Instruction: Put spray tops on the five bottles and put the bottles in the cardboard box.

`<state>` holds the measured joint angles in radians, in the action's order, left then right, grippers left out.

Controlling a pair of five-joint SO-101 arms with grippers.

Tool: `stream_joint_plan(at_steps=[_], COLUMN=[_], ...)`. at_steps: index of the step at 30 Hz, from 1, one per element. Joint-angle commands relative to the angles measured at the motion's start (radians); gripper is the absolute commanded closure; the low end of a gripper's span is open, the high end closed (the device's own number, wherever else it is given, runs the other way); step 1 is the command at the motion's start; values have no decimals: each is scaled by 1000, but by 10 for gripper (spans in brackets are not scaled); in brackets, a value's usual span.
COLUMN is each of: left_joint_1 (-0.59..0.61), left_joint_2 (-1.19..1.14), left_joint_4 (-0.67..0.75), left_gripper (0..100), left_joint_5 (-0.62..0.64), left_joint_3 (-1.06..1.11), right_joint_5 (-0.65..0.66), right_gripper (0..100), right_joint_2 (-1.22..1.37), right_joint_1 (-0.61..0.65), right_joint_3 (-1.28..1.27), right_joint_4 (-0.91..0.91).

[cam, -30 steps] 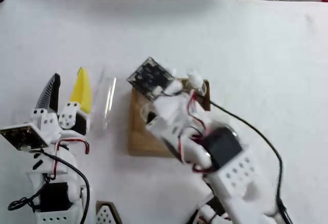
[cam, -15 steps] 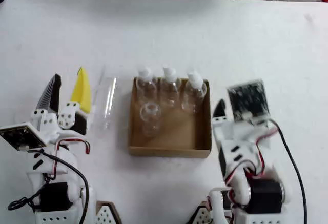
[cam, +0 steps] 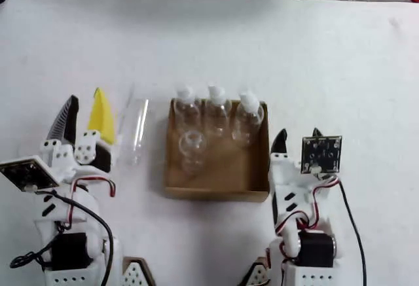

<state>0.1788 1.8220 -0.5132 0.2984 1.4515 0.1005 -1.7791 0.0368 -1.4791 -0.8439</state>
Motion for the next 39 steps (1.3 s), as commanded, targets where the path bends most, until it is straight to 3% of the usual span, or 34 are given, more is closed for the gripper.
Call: stream_joint_plan(at_steps=[1,9,15,21,24,29,39], left_joint_1=[12,50,275,303,305,300,300], left_joint_2=[8,7,2,-292,-553,-866,-987], left_joint_4=[-21,-348,-466,-686,-822,-993,-1019], left_gripper=[849,849,849,849,849,849,846], left_joint_5=[-149,-704,-830,-1030,-1036,-910,-672], left_joint_3=[-66,-192,-310,-566,-770,-991,-1011], right_joint_5=[-8,-15,-9,-8,-8,-8,-8], right_gripper=[804,804,804,804,804,804,804], right_joint_2=[-25,-25,-25,-25,-25,-25,-25], right_joint_1=[-8,-7,-8,-8,-8,-10,-10], right_joint_3=[-32,-58,-91,-124,-124,-129,-144], right_joint_4=[59,79,101,148,148,148,148])
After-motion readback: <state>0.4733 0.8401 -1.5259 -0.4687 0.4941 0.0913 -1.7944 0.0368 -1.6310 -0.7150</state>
